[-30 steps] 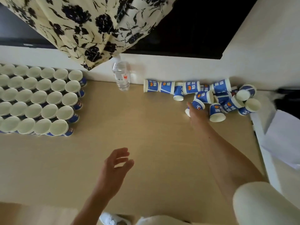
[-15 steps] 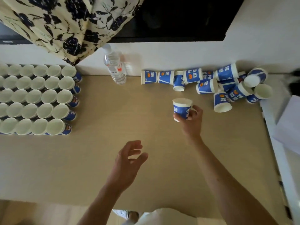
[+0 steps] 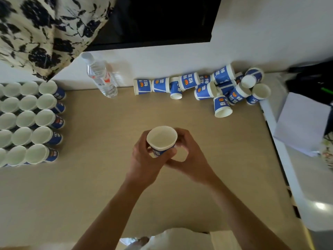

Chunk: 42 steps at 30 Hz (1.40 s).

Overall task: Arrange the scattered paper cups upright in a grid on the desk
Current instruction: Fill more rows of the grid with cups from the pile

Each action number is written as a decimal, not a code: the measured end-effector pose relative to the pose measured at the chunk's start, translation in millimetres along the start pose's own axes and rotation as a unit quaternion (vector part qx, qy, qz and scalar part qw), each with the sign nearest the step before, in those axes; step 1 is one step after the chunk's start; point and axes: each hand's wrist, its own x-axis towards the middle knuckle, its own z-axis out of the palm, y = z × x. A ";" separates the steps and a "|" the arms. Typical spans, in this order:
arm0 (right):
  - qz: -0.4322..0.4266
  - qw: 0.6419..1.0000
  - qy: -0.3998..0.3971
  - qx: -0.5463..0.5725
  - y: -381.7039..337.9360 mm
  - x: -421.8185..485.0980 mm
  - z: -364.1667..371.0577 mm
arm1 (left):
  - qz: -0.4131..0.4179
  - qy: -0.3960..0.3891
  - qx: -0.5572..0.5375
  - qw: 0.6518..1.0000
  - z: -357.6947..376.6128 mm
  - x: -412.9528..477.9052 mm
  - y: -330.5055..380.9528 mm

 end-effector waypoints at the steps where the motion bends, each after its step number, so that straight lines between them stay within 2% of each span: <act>1: 0.006 1.000 -0.019 -0.024 6.6 10.2 -15.1 | 0.001 0.008 -0.004 1.000 -2.9 0.3 -0.4; 2: 0.017 0.999 -0.004 -0.050 15.5 23.3 -31.6 | -0.001 0.015 -0.010 1.000 -5.6 0.1 -1.0; 4: 0.061 0.984 0.129 -0.110 40.2 55.4 -66.5 | -0.010 0.024 -0.021 0.999 -9.9 -1.3 -2.0; 6: 0.117 0.935 0.292 -0.166 63.7 85.9 -95.5 | -0.018 0.029 -0.025 0.999 -11.7 -4.3 -4.3; 8: 0.180 0.884 0.380 -0.204 78.4 109.0 -112.4 | -0.026 0.031 -0.024 0.999 -12.2 -9.9 -7.7; 11: 0.273 0.845 0.410 -0.209 96.1 133.6 -120.8 | -0.030 0.031 -0.021 0.999 -12.8 -18.8 -12.4; 15: 0.317 0.842 0.406 -0.157 118.6 149.1 -117.6 | -0.036 0.036 -0.024 0.998 -21.5 -28.5 -17.4; 18: 0.314 0.841 0.422 -0.126 128.2 146.5 -115.0 | -0.042 0.056 -0.029 0.997 -33.4 -32.6 -19.3; 22: 0.253 0.852 0.456 -0.048 122.5 126.2 -91.1 | -0.048 0.089 -0.044 0.994 -55.4 -42.8 -22.9; 26: 0.189 0.889 0.413 -0.056 102.3 74.2 -30.1 | -0.066 0.132 -0.042 0.988 -84.6 -64.2 -35.4; 30: 0.128 0.941 0.312 -0.016 81.0 29.9 40.5 | -0.082 0.176 -0.058 0.979 -119.6 -93.3 -51.3; 33: 0.113 0.966 0.233 -0.016 60.6 3.0 89.8 | -0.090 0.208 -0.084 0.970 -142.5 -115.7 -63.3; 36: 0.090 0.981 0.169 -0.027 43.6 -18.8 133.4 | -0.094 0.231 -0.113 0.962 -163.8 -140.4 -73.5; 42: 0.109 0.985 0.129 -0.037 15.3 -55.8 195.9 | -0.078 0.238 -0.136 0.959 -194.7 -187.8 -89.7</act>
